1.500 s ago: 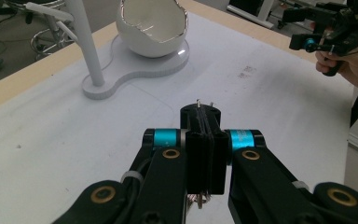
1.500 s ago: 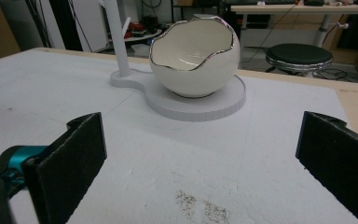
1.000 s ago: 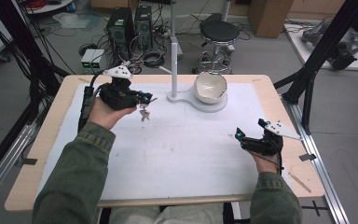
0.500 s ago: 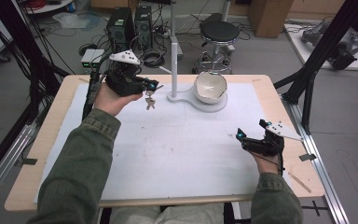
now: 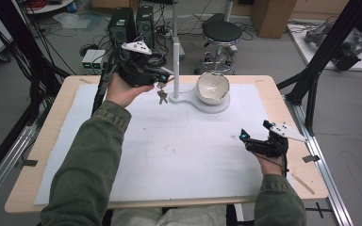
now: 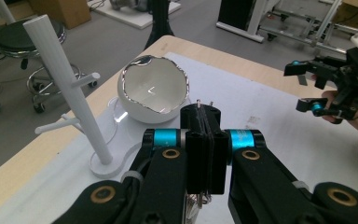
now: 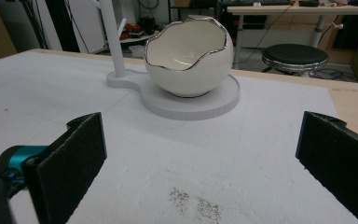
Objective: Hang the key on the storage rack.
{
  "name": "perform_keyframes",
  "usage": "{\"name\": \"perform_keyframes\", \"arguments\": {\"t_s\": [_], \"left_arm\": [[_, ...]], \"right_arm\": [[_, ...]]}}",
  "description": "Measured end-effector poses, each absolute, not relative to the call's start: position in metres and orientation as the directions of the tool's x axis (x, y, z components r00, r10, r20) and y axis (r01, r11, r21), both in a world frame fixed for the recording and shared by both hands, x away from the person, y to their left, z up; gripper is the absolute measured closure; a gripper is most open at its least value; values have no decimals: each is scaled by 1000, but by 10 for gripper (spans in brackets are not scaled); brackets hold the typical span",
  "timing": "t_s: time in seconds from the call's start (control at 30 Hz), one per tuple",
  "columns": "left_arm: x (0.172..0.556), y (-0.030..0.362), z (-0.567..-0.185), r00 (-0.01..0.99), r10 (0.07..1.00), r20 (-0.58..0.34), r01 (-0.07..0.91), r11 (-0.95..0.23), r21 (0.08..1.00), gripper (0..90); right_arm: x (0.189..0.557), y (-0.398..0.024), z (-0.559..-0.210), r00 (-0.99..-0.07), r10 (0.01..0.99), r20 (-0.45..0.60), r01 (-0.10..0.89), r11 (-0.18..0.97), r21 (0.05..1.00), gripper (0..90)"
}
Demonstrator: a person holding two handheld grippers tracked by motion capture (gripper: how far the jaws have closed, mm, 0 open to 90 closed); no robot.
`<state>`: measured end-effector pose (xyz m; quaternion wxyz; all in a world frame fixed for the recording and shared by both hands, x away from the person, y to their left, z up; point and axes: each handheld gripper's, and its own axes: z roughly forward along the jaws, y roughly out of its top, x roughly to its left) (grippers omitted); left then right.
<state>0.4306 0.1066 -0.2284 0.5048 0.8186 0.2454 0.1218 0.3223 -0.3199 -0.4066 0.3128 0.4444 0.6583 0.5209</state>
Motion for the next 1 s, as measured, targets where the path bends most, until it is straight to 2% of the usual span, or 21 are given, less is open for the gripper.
{"name": "perform_keyframes", "arguments": {"t_s": [0.13,0.6,0.87,1.0], "left_arm": [[439,106,-226,839,541,-63,286,-339,896,889],[466,97,-222,802,597,-20,259,-318,912,889],[479,92,-217,787,616,-38,251,-263,932,888],[484,85,-216,784,620,-27,259,-287,922,888]], "right_arm": [[321,-321,-406,-409,911,50,256,62,965,7],[320,-322,-406,-409,911,56,256,56,965,7],[322,-322,-407,-417,907,51,254,62,965,7],[322,-322,-407,-417,907,53,254,60,965,7]]}}
